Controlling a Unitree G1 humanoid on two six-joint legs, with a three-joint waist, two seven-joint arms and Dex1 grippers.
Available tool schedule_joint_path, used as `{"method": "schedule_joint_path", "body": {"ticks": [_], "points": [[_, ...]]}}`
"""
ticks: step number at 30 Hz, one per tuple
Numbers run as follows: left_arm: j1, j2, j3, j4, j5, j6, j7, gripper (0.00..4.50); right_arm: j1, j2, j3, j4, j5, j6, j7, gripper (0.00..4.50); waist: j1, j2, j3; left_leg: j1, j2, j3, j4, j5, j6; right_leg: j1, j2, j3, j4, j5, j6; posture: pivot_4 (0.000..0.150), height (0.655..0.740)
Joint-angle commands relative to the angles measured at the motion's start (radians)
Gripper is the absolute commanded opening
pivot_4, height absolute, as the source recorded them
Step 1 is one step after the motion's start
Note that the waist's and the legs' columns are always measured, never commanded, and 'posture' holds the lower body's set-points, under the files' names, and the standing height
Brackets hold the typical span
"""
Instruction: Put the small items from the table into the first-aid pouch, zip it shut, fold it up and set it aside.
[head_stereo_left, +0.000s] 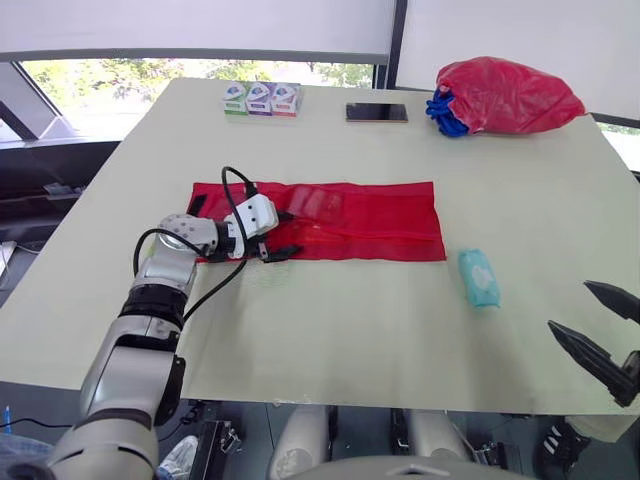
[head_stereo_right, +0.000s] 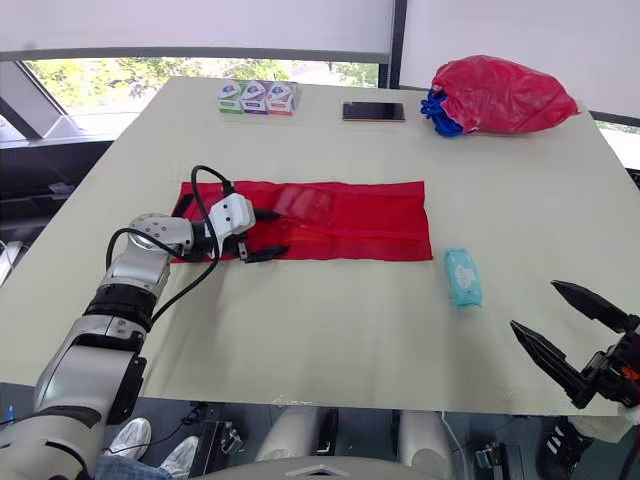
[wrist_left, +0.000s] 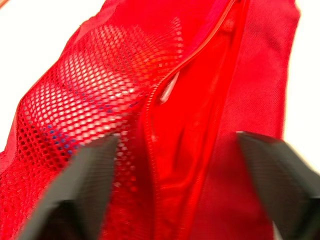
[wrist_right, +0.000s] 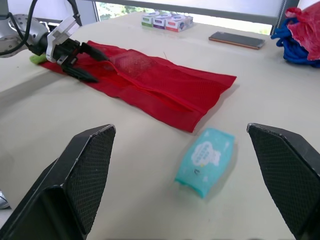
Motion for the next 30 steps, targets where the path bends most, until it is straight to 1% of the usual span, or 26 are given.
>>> {"method": "schedule_joint_path", "body": {"ticks": [1,5,8,12,14,16,21,27,29,30], "points": [[-0.052,-0.023,0.007,-0.083,-0.032,0.028,-0.029,4.47,-0.018,-0.019,0.021,-0.052,0.009,-0.008,-0.011,4.50,0.005,0.000,0.000,0.000,0.000,0.000,0.000,0.000,0.000,0.000,0.000,0.000,0.000,0.000,0.000,0.150,0.7400],[-0.062,-0.087,-0.029,-0.158,-0.048,0.076,-0.076,4.47,-0.052,-0.031,0.058,-0.076,0.009,-0.001,-0.035,4.50,0.005,0.000,0.000,-0.001,-0.001,0.000,0.000,0.000,0.001,0.000,0.000,0.000,0.000,0.000,0.000,0.150,0.7400],[-0.087,-0.149,-0.053,-0.153,-0.027,0.074,-0.059,4.47,-0.089,-0.040,0.090,-0.099,0.005,0.002,-0.069,4.50,0.004,0.000,0.000,-0.001,-0.001,0.000,0.002,0.000,0.001,0.000,0.000,0.000,0.000,0.000,0.000,0.150,0.7400],[-0.150,-0.237,-0.092,-0.040,0.038,0.024,0.025,4.47,-0.121,-0.045,0.129,-0.126,-0.019,0.003,-0.111,4.50,0.004,0.000,0.000,-0.002,-0.001,-0.001,0.002,0.000,0.001,0.000,0.001,0.000,0.000,0.000,0.000,0.150,0.7400],[-0.197,-0.280,-0.115,0.056,0.088,-0.022,0.083,4.47,-0.128,-0.045,0.145,-0.130,-0.034,-0.002,-0.124,4.50,0.004,0.000,-0.001,-0.002,-0.002,-0.001,0.002,0.000,0.001,0.001,0.001,-0.001,0.000,0.000,0.000,0.150,0.7400],[-0.235,-0.316,-0.127,0.131,0.114,-0.055,0.112,4.47,-0.130,-0.045,0.154,-0.139,-0.044,-0.003,-0.135,4.50,0.004,0.000,-0.001,-0.002,-0.003,-0.001,0.002,-0.001,0.001,0.001,0.001,-0.001,0.000,0.000,0.000,0.150,0.7400],[-0.298,-0.372,-0.148,0.283,0.167,-0.133,0.156,4.47,-0.135,-0.047,0.161,-0.157,-0.055,-0.003,-0.166,4.50,0.003,-0.001,-0.001,-0.002,-0.006,-0.001,0.002,-0.001,0.001,0.001,0.001,-0.001,0.000,0.000,0.000,0.150,0.7400],[-0.367,-0.438,-0.137,0.428,0.201,-0.146,0.274,4.47,-0.137,-0.040,0.171,-0.170,-0.078,-0.009,-0.196,4.50,0.004,-0.001,-0.001,-0.002,-0.006,-0.001,0.003,-0.001,0.001,0.001,0.000,-0.001,0.000,0.000,0.000,0.150,0.7400],[-0.373,-0.451,-0.133,0.443,0.200,-0.147,0.277,4.09,-0.135,-0.039,0.174,-0.172,-0.081,-0.010,-0.201,4.50,0.004,-0.001,0.000,-0.002,-0.006,-0.001,0.003,-0.001,0.002,0.001,0.000,-0.001,0.000,0.000,0.000,0.150,0.7400],[-0.374,-0.454,-0.134,0.448,0.202,-0.149,0.277,3.81,-0.134,-0.039,0.174,-0.172,-0.082,-0.010,-0.203,4.50,0.004,-0.001,-0.001,-0.002,-0.006,-0.001,0.003,-0.001,0.002,0.001,0.000,-0.001,0.000,0.000,0.000,0.150,0.7400]]}}
